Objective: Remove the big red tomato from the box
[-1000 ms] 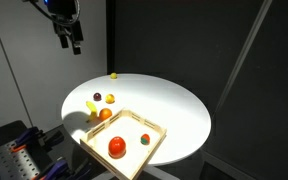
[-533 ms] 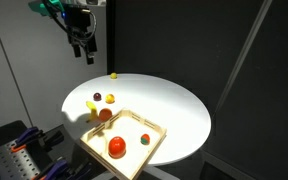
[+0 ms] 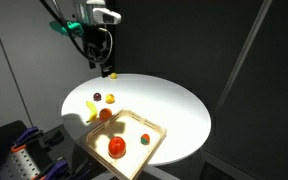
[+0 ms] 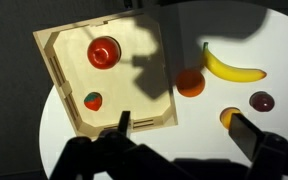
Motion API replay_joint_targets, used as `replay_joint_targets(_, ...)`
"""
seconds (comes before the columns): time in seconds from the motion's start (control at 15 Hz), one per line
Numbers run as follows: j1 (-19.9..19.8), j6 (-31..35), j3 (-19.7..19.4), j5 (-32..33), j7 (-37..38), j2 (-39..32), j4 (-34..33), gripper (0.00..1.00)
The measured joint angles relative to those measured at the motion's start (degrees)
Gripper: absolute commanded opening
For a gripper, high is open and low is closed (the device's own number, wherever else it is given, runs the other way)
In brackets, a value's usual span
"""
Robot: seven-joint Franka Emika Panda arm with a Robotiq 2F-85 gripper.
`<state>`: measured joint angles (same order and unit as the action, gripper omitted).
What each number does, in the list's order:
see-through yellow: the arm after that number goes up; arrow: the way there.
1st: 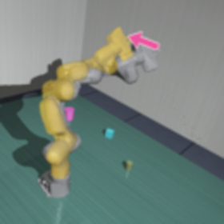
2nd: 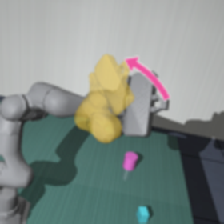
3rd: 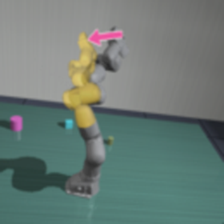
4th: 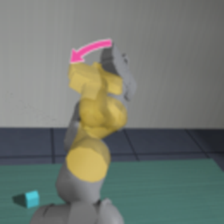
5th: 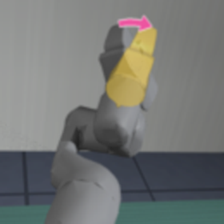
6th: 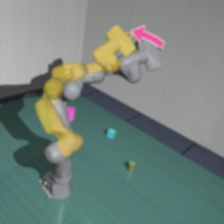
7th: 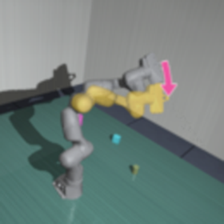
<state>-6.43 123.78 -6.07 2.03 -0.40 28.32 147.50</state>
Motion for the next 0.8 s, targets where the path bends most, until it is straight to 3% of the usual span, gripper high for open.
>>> replay_joint_targets(0.33,-2.68,0.8,-1.02,0.92,0.0,-4.14,-0.32,1.0)
replay_joint_targets(0.8,-2.83,0.87,-1.16,0.97,0.0,-5.19,-0.36,1.0)
